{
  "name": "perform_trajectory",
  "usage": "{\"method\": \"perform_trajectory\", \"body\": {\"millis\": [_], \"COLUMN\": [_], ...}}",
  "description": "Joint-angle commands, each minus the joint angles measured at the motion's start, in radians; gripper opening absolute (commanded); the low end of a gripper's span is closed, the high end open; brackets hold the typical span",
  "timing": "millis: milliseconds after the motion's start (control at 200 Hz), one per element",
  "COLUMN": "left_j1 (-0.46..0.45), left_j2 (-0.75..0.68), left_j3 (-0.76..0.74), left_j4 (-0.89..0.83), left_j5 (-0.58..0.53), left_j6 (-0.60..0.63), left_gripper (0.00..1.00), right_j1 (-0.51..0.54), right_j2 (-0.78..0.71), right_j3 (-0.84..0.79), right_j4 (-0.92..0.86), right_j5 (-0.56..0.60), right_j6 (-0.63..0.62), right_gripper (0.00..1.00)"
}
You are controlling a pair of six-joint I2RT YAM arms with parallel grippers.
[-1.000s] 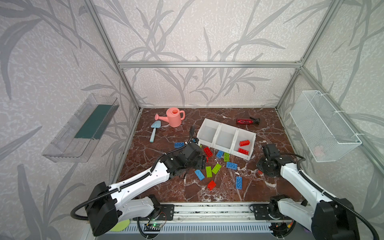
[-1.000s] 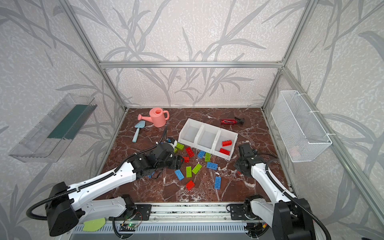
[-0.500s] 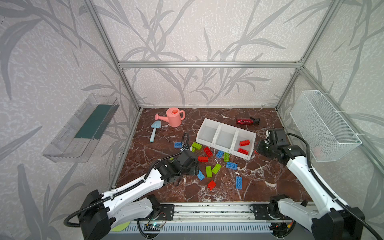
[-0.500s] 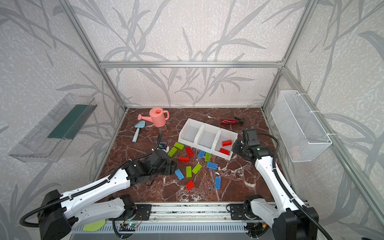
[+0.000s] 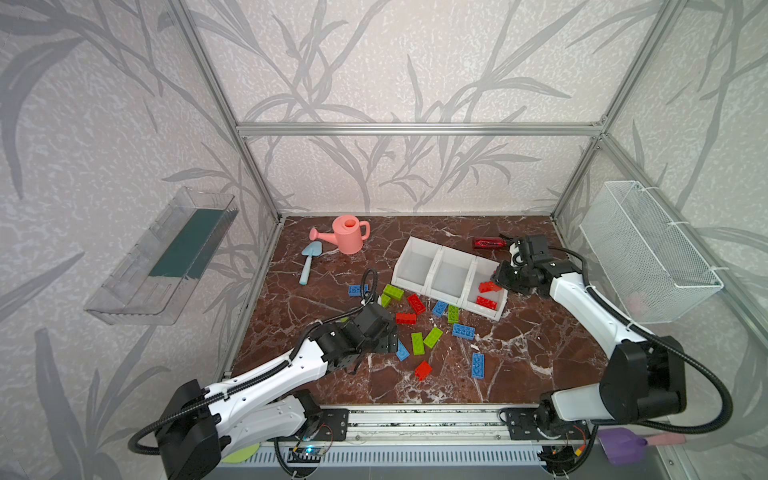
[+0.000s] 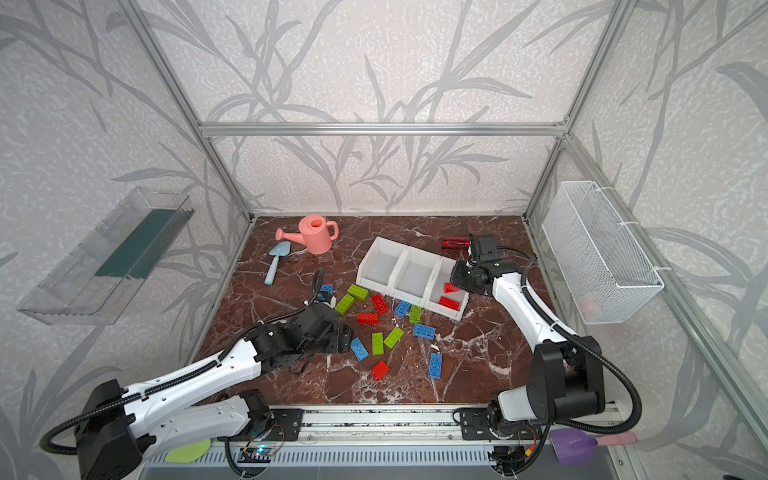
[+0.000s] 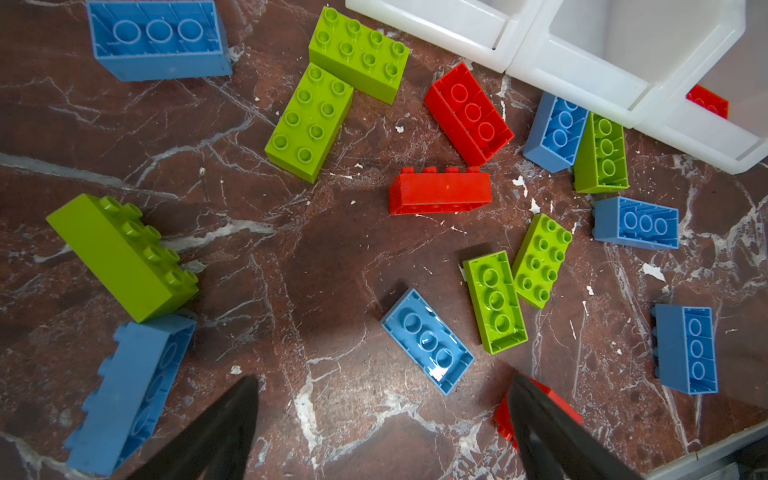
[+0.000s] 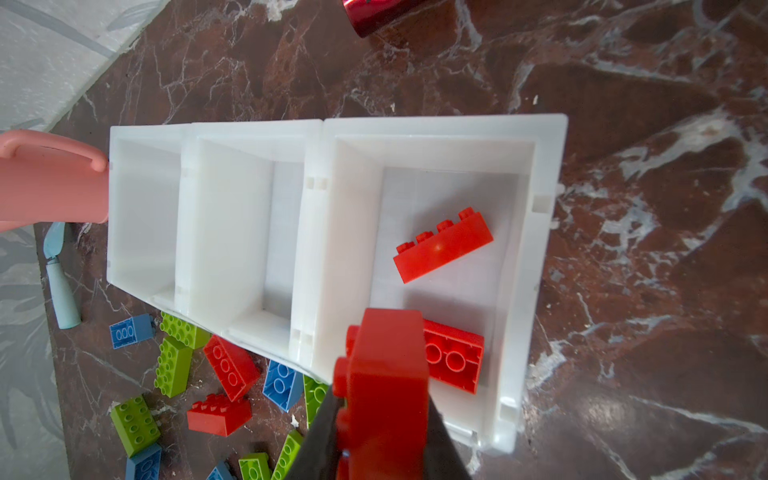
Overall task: Sort the legos into containers by color
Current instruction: 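Lift the red brick into the bin with the right gripper while the left lowers, then grasp a red brick with the left gripper while the right releases its brick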
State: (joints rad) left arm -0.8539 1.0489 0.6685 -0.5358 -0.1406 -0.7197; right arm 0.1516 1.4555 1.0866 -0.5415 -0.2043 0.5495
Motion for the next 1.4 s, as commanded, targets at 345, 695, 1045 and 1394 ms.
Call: {"method": "perform_trajectory", "body": {"millis": [345, 695, 1045, 1394], "left_j1": [0.001, 0.001, 0.009, 0.042], "left_j2": [-0.046, 0.027, 0.205, 0.483], "left_j3": [-0.029, 0.056, 0.159, 0.317], "left_j4": [-0.006, -0.008, 0.024, 0.021], "left_j5": [0.015, -0.043, -0.043, 0.011], "left_j6": [-0.021, -0.006, 0.021, 0.016], "left_gripper": [0.99, 0.99, 0.99, 0.99], "right_j1": [0.011, 0.011, 0.011, 0.011], "right_j2": [0.116, 0.006, -0.215, -0.466], "right_j3": [0.082, 0.014, -0.183, -0.399], "right_j4": [0.097, 0.148, 0.185, 0.173], "right_j5": [-0.027, -0.055, -0.173, -0.077], "right_j6": [-0.017, -0.010, -0.094, -0.131], "right_gripper": [0.52, 0.57, 0.84, 0.93]}}
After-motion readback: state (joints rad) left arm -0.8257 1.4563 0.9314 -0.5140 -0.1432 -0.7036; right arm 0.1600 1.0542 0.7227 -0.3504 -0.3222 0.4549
